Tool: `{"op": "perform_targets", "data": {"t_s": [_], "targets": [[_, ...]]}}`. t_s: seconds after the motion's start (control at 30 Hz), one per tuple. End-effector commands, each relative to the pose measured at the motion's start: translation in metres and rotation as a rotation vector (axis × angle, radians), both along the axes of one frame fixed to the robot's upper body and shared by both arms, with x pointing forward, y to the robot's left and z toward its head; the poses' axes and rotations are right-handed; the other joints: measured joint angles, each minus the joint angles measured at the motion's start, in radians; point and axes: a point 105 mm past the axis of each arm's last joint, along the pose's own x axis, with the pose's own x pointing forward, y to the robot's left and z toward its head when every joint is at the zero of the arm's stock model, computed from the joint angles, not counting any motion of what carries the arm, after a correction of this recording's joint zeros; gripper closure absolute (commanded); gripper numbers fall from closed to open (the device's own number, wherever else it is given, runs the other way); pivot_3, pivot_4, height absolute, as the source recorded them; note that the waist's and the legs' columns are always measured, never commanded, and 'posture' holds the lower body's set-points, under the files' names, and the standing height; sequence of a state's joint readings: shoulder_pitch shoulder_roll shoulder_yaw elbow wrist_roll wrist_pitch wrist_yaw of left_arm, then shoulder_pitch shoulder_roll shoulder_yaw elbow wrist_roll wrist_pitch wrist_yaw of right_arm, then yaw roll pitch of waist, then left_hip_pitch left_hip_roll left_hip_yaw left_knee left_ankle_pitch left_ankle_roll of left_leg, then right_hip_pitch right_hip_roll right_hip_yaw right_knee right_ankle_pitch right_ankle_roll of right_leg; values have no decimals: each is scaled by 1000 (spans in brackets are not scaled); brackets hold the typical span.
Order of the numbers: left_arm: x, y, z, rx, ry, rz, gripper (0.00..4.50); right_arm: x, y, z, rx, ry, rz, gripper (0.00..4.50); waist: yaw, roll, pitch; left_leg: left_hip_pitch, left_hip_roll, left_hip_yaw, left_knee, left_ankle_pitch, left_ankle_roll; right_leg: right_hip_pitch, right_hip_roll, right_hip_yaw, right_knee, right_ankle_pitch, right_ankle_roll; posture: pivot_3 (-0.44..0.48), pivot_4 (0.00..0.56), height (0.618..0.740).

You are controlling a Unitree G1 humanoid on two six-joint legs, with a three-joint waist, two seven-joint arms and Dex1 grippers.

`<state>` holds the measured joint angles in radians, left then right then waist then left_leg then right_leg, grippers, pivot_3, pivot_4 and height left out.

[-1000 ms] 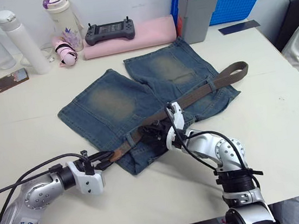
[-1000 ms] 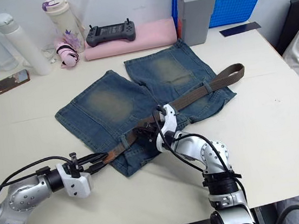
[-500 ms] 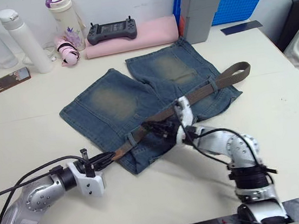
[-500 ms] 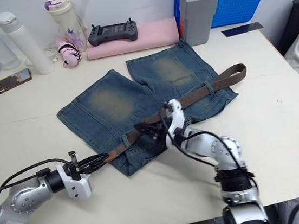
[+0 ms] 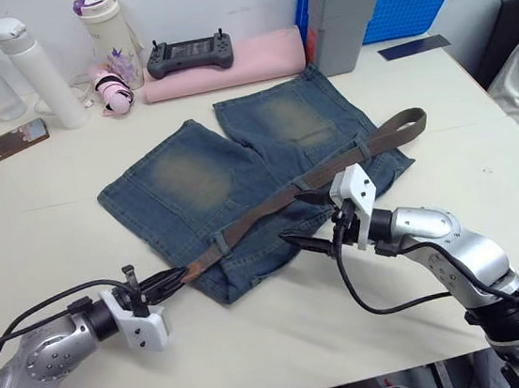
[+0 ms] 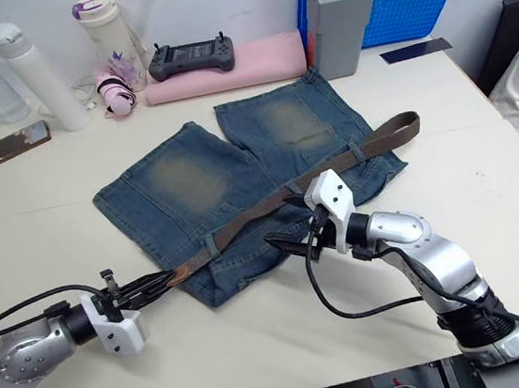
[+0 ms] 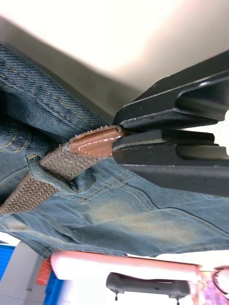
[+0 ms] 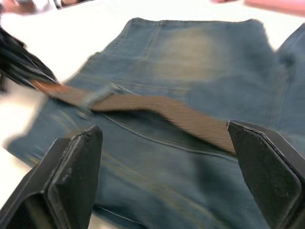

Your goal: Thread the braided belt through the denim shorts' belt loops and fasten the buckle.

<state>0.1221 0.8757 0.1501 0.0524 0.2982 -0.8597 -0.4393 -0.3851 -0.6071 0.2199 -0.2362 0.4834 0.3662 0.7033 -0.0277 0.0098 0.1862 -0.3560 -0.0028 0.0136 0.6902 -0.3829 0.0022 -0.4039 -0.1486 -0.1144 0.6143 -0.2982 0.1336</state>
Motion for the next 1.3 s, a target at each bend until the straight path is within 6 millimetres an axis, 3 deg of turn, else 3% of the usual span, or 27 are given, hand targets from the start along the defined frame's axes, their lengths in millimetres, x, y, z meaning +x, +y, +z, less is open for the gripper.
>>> {"op": "perform_targets", "data": {"t_s": [0.03, 0.17, 0.27, 0.33, 0.5, 0.73, 1.03, 1.3], "targets": [[-19, 43, 6, 62, -10, 60, 4500, 4, -7, 7, -18, -82, -7, 97, -2, 0, 0, 0, 0, 0, 0, 0, 0, 0, 0, 0, 0, 0, 0, 0, 150, 739], [-45, 99, 9, 187, 38, 140, 4500, 9, -14, 1, -39, -73, -21, 97, -7, -2, 1, 2, 3, 3, -2, 0, 0, 0, 0, -6, -1, 0, 0, 0, 150, 739], [-56, 124, 13, 242, 66, 172, 4500, 14, -17, -3, -57, -68, -29, 97, 0, -2, 1, 2, 2, 12, -2, 0, 0, 0, -1, -7, -1, 0, 0, 0, 150, 739], [-58, 130, 16, 239, 63, 186, 4500, 15, -17, -4, -55, -63, -28, 97, 3, -3, 0, 2, 2, 12, -2, 0, 0, 0, -1, -7, -1, 0, 0, 0, 150, 739], [-39, 91, 13, 159, -13, 80, 4500, 15, -10, -2, -15, -58, -17, 97, 6, -3, 0, 2, 1, 12, -2, 0, 0, 1, -2, -7, -1, 0, 0, 0, 150, 739], [-16, 58, -1, 92, -36, 24, 4500, 14, -18, 0, -35, -64, -20, 97, 12, -4, 0, 2, 1, 12, -1, 0, 0, 1, -2, -7, 0, 0, 0, 0, 150, 739], [-10, 56, -2, 95, -36, 28, 4500, 23, -36, -21, -151, -47, -117, 97, 27, -4, 0, 2, 1, 12, 2, 0, 0, 1, -2, -7, 3, 0, 0, 0, 150, 739], [11, 21, -2, 68, -78, -55, 4500, 29, -47, -9, -110, -61, -153, 97, 47, -4, 0, 2, 0, 11, 6, 0, 0, 3, -2, -7, 4, 0, 0, 0, 150, 739]]}}
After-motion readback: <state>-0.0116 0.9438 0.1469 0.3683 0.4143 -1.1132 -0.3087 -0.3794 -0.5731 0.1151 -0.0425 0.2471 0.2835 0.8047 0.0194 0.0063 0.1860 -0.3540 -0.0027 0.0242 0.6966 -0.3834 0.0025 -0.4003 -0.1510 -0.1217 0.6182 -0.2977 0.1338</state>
